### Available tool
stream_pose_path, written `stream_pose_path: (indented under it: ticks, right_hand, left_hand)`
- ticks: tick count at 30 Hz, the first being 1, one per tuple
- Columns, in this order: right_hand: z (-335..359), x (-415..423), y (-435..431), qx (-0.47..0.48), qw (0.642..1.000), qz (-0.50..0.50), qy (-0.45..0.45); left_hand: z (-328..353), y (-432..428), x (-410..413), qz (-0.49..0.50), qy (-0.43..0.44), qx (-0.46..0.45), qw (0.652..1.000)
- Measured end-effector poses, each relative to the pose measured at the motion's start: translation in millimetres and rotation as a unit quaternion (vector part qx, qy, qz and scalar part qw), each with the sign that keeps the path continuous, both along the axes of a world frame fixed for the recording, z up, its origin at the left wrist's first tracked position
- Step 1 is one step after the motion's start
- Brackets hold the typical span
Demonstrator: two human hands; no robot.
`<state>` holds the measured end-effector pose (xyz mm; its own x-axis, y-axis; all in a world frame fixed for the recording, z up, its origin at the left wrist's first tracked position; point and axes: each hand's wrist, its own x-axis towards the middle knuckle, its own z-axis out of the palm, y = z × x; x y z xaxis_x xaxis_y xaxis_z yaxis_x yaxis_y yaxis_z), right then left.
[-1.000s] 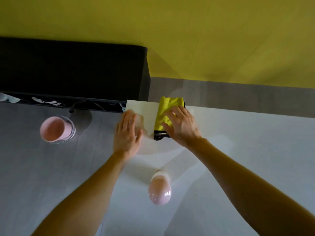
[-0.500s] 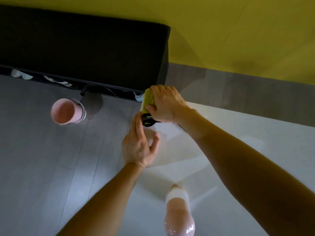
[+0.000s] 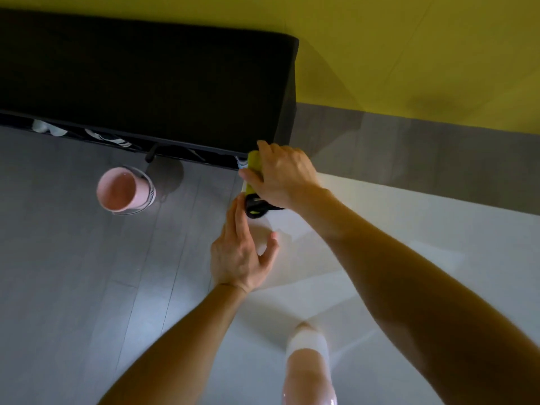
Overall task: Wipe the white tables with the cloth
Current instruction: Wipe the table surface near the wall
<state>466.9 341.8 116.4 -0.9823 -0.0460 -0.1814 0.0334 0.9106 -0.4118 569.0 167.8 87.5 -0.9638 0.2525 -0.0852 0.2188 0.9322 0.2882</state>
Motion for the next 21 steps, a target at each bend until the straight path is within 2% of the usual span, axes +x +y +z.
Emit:
stream_pose_path:
  ticks: [3,6,9,12,17,21]
  right_hand:
    - [-6,7,2,-0.018,0.999,0.007,0.034]
    - [-7,58,62,-0.05,0.996,-0.046,0.064]
    - [-3,106,116,-0.009,0.992,-0.101,0.081]
    - [-1,91,94,0.042,0.99,-0.107,0.076]
    - [-6,12,7,0.004,0.997,0.01,0.077]
    - [-6,49,46,-0.034,0.994,-0.013,0.102]
  left_hand:
    - [-2,0,0,0.003,0.005,0.0,1.0]
    - [-2,-1,1,0.004,-0.009,0.005,1.0]
    - [-1,-1,0,-0.013,-0.001,0.006,1.0]
    - [-1,-2,-2,-0.048,0.016,0.003,0.999]
    - [0,1,-2,-0.03,-0.003,-0.001,1.0]
    - [0,0,-1,-0.037,-0.001,0.0,0.999]
